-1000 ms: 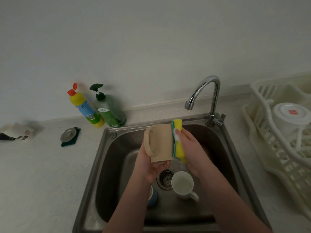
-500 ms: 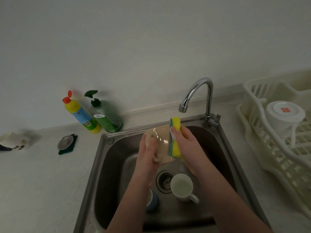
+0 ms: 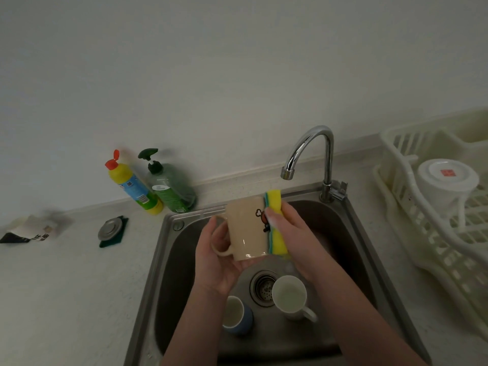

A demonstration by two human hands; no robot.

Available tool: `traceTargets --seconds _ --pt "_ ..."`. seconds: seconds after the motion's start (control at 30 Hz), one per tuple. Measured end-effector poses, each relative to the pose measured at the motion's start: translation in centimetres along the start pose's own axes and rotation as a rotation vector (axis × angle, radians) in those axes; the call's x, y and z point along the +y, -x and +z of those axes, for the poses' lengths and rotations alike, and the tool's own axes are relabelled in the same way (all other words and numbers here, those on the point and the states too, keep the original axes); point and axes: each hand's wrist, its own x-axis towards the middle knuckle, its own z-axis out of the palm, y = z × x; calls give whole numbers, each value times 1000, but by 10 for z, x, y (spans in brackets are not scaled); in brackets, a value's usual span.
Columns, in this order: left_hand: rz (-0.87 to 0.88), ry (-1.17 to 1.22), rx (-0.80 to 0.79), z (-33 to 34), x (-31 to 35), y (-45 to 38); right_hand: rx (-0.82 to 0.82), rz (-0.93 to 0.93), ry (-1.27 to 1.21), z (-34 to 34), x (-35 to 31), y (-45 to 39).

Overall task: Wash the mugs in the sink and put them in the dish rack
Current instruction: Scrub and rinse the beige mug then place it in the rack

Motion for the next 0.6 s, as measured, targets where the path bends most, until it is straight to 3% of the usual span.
traceTargets --seconds 0.23,0.47,0.6 --pt "19 33 52 0 5 5 32 -223 295 14 -14 6" --pt "1 19 -37 3 3 12 -56 111 -121 3 -14 9" --pt "-23 47 -44 1 1 13 -63 89 -94 4 -8 12"
